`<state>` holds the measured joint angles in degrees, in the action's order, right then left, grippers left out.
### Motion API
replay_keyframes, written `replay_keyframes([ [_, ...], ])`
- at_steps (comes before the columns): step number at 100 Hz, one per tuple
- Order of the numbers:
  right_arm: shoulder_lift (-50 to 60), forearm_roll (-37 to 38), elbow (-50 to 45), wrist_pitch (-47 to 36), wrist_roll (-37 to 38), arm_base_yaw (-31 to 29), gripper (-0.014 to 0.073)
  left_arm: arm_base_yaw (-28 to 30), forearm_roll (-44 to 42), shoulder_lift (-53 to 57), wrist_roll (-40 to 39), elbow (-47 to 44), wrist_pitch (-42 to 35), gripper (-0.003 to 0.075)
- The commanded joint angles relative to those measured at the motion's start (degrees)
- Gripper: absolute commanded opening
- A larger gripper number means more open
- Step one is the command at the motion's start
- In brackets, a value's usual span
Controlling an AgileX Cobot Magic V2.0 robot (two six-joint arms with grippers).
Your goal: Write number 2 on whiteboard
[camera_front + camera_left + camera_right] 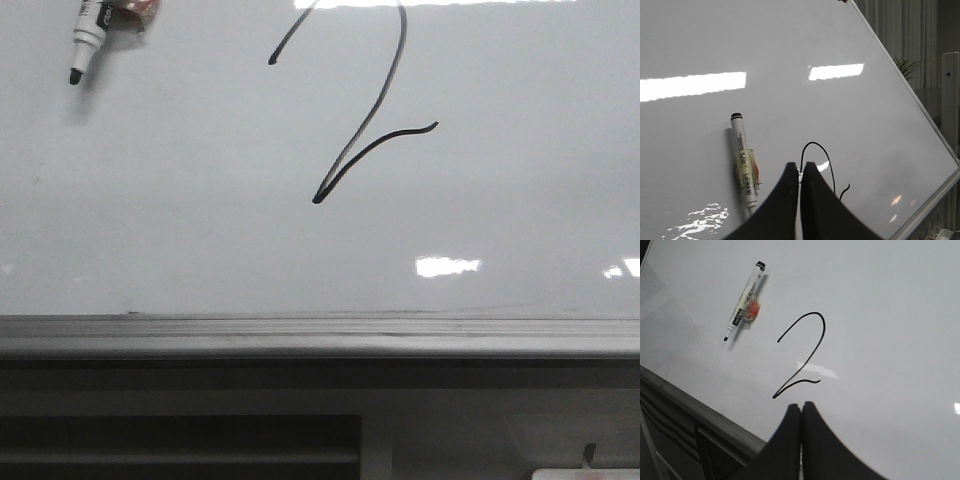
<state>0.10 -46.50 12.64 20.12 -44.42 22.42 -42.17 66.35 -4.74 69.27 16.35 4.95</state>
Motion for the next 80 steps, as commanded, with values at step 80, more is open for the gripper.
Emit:
replay_keyframes([
  [80, -0.56, -1.01, 1.42, -3.25, -0.31, -0.35, -0.0068, 34.69, -64.8, 6.55, -65.47, -14.63, -6.71, -0.002],
])
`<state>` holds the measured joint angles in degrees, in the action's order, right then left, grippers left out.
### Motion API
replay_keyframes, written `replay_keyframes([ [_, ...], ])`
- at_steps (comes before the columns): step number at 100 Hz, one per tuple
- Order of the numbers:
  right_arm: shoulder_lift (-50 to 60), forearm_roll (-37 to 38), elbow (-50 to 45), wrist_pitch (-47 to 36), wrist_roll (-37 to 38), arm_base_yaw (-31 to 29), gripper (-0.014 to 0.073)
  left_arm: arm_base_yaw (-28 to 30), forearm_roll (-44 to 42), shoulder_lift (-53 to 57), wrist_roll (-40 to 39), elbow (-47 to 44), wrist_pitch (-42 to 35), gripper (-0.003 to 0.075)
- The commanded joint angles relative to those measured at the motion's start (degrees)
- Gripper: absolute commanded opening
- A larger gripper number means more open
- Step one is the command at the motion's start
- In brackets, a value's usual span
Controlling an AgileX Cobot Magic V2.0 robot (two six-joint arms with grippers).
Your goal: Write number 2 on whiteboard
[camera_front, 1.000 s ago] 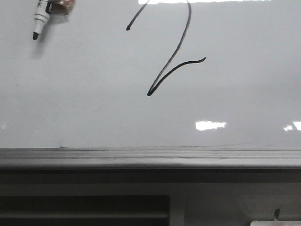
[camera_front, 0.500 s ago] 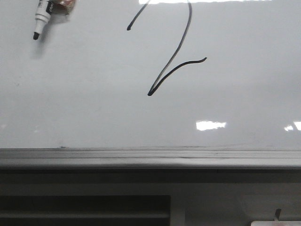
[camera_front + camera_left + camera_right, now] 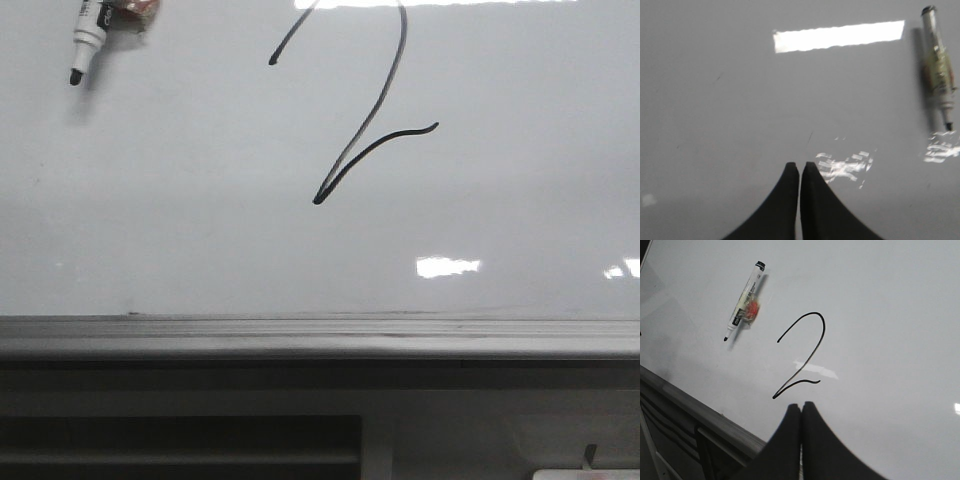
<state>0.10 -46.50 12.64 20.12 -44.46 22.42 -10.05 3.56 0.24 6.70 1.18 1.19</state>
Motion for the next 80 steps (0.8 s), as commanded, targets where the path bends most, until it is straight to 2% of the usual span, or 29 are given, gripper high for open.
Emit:
replay_keyframes([
  [1, -0.56, -1.01, 1.42, -3.25, -0.27, -0.35, -0.0068, 2.8, -2.01, 1.57, -2.9, 0.59, -2.81, -0.002],
  [10, -0.56, -1.01, 1.42, -3.36, -0.27, -0.35, -0.0068, 5.14, -1.6, 1.57, -2.9, -0.49, -3.4, -0.002],
  [15, -0.56, -1.01, 1.42, -3.36, -0.27, -0.35, -0.0068, 6.01, 0.1, 1.57, -2.9, -2.32, -7.24, -0.002],
  [18, -0.56, -1.01, 1.42, -3.36, -0.27, -0.35, -0.0068, 6.39, 0.35, 1.67, -2.9, -2.04, -4.82, -0.002],
  [41, -0.56, -1.01, 1.42, -3.36, -0.27, -0.35, -0.0068, 6.54, -0.05, 1.57, -2.9, -2.04, -3.23, -0.002],
  [80, -0.56, -1.01, 1.42, -3.36, -0.27, -0.35, -0.0068, 6.54, -0.06, 1.57, -2.9, -2.01, -3.53, -0.002],
])
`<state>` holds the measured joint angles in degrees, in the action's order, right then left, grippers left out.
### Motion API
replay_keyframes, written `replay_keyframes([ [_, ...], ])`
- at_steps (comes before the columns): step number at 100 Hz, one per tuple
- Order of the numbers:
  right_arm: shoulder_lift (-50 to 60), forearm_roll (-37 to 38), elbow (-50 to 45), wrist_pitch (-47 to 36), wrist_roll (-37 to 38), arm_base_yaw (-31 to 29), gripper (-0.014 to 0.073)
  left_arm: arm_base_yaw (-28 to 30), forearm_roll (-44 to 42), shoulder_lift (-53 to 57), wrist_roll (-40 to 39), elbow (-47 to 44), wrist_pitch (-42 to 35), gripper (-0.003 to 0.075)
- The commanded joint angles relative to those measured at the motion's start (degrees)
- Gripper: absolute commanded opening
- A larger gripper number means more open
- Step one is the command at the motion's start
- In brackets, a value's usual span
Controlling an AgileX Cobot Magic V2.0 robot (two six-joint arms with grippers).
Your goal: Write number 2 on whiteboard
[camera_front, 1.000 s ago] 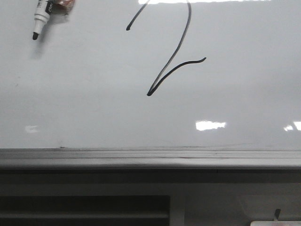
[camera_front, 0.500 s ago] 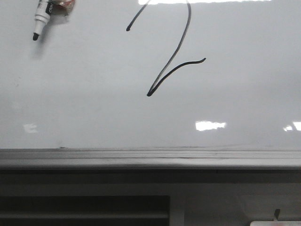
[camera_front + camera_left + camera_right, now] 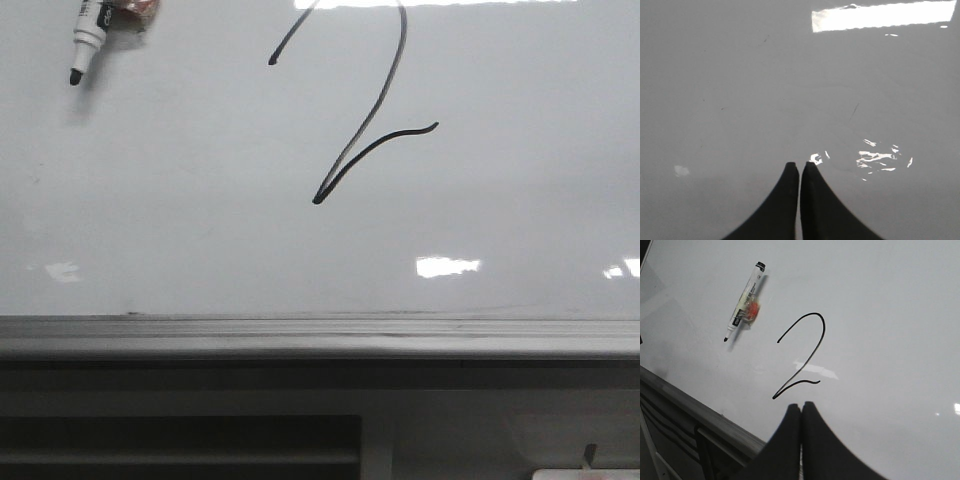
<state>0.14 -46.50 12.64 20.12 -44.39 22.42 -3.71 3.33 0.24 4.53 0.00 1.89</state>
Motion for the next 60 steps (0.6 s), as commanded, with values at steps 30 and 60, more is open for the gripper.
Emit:
replay_keyframes([
  [30, -0.6, -1.01, 1.42, -3.36, -0.34, -0.35, -0.0068, 0.19, 0.17, 1.57, -0.73, -0.83, -4.23, -0.002],
  [60, -0.96, 10.56, -1.13, -11.6, 5.1, -1.15, -0.0068, 0.19, 0.17, 1.57, -0.73, -0.83, -4.23, -0.002],
])
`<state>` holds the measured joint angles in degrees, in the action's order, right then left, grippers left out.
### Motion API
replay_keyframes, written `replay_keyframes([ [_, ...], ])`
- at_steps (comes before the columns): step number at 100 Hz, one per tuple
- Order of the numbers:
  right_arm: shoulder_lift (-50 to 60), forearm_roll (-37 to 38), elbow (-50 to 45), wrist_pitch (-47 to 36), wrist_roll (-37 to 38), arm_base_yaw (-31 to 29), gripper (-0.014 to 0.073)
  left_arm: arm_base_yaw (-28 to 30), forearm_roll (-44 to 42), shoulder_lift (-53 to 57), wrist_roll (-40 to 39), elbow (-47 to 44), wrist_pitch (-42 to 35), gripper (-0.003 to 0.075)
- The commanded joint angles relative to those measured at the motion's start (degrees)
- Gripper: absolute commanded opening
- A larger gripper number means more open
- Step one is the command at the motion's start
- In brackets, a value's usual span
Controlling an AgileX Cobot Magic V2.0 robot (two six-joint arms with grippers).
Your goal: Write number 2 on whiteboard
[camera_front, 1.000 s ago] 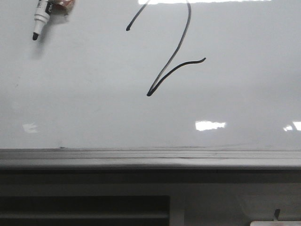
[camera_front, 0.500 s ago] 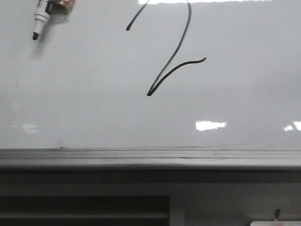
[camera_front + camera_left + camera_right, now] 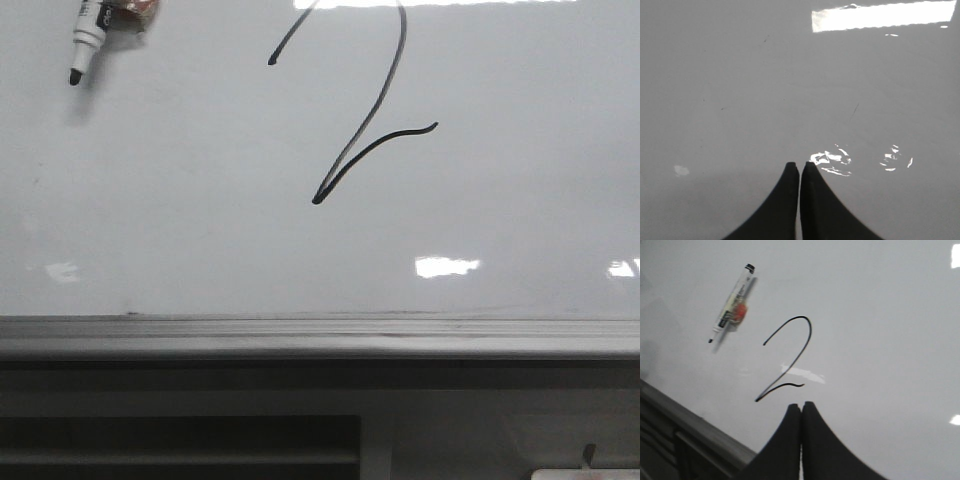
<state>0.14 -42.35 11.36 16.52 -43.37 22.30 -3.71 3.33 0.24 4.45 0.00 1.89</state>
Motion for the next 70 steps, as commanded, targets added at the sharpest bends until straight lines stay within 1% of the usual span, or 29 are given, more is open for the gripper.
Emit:
replay_keyframes([
  [1, -0.97, 7.51, -0.02, -8.81, 4.97, -1.18, -0.0068, 0.19, 0.17, 1.57, -0.65, -0.83, -4.23, -0.002],
  [10, -1.69, 22.89, -1.96, -11.24, 18.75, -4.65, -0.0068, 0.19, 0.17, 1.57, -0.65, -0.83, -4.23, -0.002],
  [13, -1.79, 26.51, -2.61, -11.5, 23.37, -6.24, -0.0068, 0.19, 0.17, 1.57, -0.65, -0.83, -4.23, -0.002],
  [17, -1.79, 29.87, -3.52, -11.26, 26.06, -8.95, -0.0068, 0.19, 0.17, 1.57, -0.65, -0.83, -4.23, -0.002],
  [25, -1.79, 31.48, -5.21, -11.11, 26.89, -14.6, -0.0068, 0.19, 0.17, 1.57, -0.65, -0.83, -4.23, -0.002],
  [36, -1.79, 35.4, -7.22, -11.83, 27.83, -20.77, -0.0068, 0.19, 0.17, 1.57, -0.65, -0.83, -4.23, -0.002],
  [44, -1.79, 38.99, -9.26, -12.8, 31.72, -23.99, -0.0068, 0.19, 0.17, 1.57, -0.65, -0.83, -4.23, -0.002],
  [48, -1.79, 40.08, -10.53, -14.41, 33.1, -24.85, -0.0068, 0.19, 0.17, 1.57, -0.65, -0.83, -4.23, -0.002],
  [57, -1.27, 40.08, -13.65, -18.67, 33.11, -24.98, -0.0068, 0.19, 0.17, 1.57, -0.65, -0.83, -4.23, -0.002],
  [61, -0.4, 40.28, -13.43, -16.21, 33.11, -24.98, -0.0068, 0.19, 0.17, 1.57, -0.65, -0.83, -4.23, -0.002],
  [70, 1.4, 40.8, -13.54, -15.21, 33.11, -24.98, -0.0068, 0.19, 0.17, 1.57, -0.65, -0.83, -4.23, -0.002],
])
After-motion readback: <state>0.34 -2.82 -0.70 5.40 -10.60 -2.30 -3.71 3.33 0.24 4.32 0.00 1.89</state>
